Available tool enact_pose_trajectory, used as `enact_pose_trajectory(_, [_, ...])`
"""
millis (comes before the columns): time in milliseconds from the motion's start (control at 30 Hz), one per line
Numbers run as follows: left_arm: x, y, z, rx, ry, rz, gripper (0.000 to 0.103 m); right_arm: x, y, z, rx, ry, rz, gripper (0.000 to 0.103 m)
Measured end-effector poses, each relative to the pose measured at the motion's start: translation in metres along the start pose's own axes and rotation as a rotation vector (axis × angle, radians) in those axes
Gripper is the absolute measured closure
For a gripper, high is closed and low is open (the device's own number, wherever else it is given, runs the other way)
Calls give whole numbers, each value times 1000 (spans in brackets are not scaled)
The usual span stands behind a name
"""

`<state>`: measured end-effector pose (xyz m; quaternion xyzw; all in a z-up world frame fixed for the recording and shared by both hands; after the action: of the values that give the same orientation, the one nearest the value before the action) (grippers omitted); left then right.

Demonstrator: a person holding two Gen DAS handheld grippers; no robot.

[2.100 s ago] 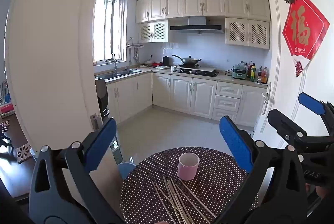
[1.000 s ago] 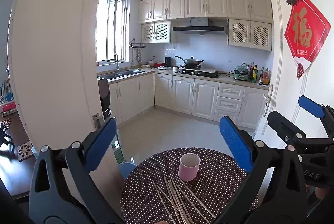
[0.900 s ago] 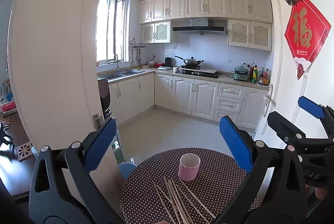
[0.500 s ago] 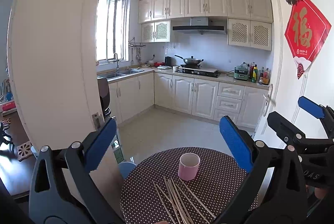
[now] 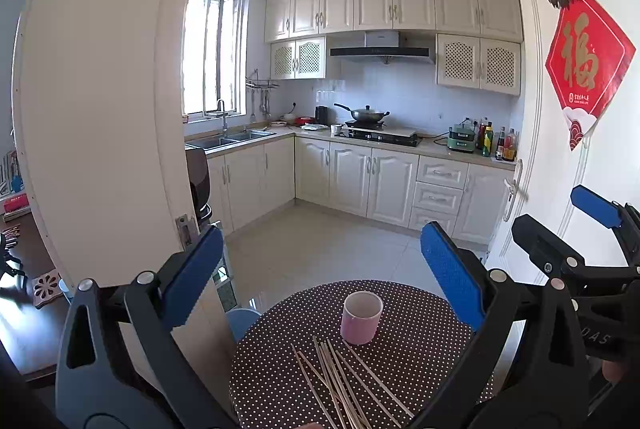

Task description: Organize utensils

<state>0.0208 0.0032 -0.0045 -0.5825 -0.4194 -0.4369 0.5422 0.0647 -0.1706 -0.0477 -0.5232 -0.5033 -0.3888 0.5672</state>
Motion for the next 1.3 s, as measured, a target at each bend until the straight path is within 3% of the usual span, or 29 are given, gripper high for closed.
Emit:
enact_pose_trajectory(667, [-1, 2, 0, 1, 2, 2, 6, 3, 1, -1, 0, 0, 8, 7])
enact_pose_trajectory(1200, [-4, 7, -3, -10, 6, 11, 6, 3, 7, -3, -47, -13, 10, 7])
enact_pose_trajectory(1300, [-3, 10, -7, -22, 14, 15, 6, 3, 7, -7, -89, -2, -5, 7])
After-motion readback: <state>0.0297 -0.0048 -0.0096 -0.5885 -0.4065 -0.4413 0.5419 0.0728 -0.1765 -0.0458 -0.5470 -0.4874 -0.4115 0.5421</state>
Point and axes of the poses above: each gripper's, at about its wrist camera, not at the fingertips, and y roughly the way its jaws point, z to its left, x to its top, the point moved 2 cm from there along y, roughly the way its jaws point, and after that the axes turned 4 degrees about -x, right-handed, at the moved point
